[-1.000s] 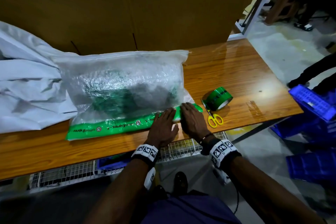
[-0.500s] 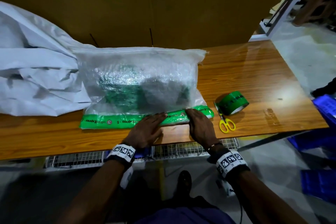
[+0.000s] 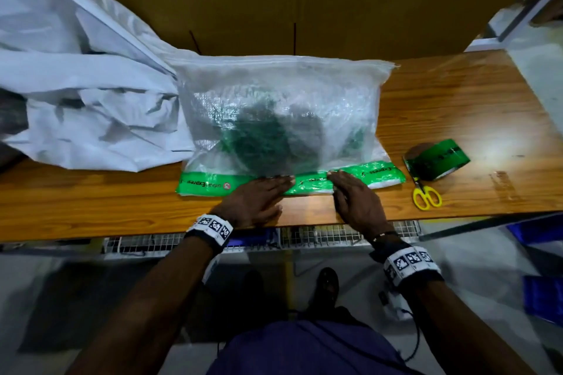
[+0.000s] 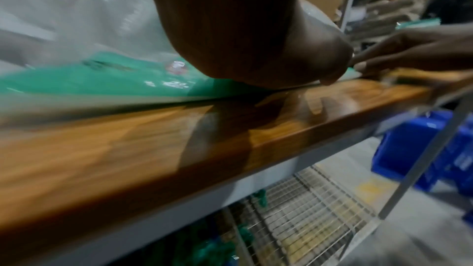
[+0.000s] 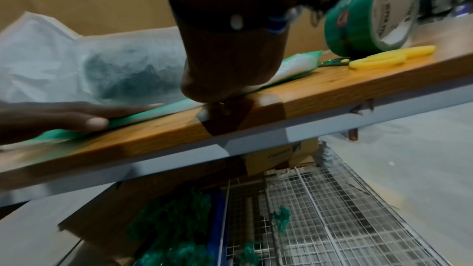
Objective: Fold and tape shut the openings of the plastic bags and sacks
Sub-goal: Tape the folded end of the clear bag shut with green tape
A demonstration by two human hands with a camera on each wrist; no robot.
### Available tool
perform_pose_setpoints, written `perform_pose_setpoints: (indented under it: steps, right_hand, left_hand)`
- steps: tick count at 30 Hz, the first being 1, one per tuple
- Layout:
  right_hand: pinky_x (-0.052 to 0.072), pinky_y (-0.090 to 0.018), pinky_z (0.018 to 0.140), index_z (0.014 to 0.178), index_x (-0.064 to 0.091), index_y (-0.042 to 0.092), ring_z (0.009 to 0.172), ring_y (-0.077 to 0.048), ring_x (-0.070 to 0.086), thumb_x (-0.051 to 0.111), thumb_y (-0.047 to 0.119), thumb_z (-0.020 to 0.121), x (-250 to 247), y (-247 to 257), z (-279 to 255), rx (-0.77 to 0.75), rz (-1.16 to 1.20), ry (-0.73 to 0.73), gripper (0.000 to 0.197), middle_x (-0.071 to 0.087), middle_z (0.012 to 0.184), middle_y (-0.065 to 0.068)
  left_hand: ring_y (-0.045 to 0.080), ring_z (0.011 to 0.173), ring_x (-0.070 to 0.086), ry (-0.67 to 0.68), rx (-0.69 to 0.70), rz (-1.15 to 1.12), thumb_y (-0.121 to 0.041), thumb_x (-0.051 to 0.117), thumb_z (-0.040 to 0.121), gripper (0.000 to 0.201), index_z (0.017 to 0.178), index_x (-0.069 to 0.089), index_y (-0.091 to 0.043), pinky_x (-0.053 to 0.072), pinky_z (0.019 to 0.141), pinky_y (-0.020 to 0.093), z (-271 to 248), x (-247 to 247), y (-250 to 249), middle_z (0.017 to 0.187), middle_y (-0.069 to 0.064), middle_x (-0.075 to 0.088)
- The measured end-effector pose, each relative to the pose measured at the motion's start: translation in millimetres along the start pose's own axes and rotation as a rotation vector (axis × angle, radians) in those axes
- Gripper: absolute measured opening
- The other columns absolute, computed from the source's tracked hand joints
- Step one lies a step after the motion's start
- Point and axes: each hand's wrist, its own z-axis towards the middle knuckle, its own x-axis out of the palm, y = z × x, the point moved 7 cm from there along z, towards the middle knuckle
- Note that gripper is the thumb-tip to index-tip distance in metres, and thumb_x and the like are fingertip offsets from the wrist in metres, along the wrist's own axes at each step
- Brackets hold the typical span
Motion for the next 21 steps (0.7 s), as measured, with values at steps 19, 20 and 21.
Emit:
perform_pose_setpoints:
  steps: [19,20,21]
  right_hand:
    - [0.059,-0.040,0.088,0.129,0.073,0.021,0.113,-0.031,0.069,0.057,0.013,0.092,81.0,153.0,52.2,-0.184,-0.055,0.157,0.041,0.072,0.131,-0.004]
    - [0.058,-0.040,0.086,0.129,0.072,0.025,0.112,-0.029,0.069,0.054,0.017,0.094,81.6,150.6,53.0,-0.163,-0.049,0.140,0.040,0.072,0.130,-0.002]
    - [0.058,-0.038,0.085,0.131,0.070,0.027,0.113,-0.026,0.068,0.051,0.019,0.097,82.4,147.3,51.6,-0.146,-0.048,0.127,0.040,0.071,0.132,0.000]
  left_hand:
    - [0.030,0.113,0.060,-0.402,-0.345,0.052,-0.031,0.052,0.103,0.030,0.124,0.073,-0.023,0.047,0.096,0.045,-73.0,-29.1,68.8,0.123,0.002,0.068]
    - [0.029,0.114,0.058,-0.406,-0.346,0.013,-0.031,0.052,0.105,0.031,0.124,0.073,-0.021,0.047,0.097,0.044,-73.9,-25.4,72.8,0.123,0.003,0.069]
    - [0.028,0.114,0.057,-0.408,-0.346,-0.022,-0.032,0.051,0.106,0.032,0.125,0.074,-0.020,0.046,0.099,0.043,-75.0,-22.8,76.8,0.123,0.003,0.070]
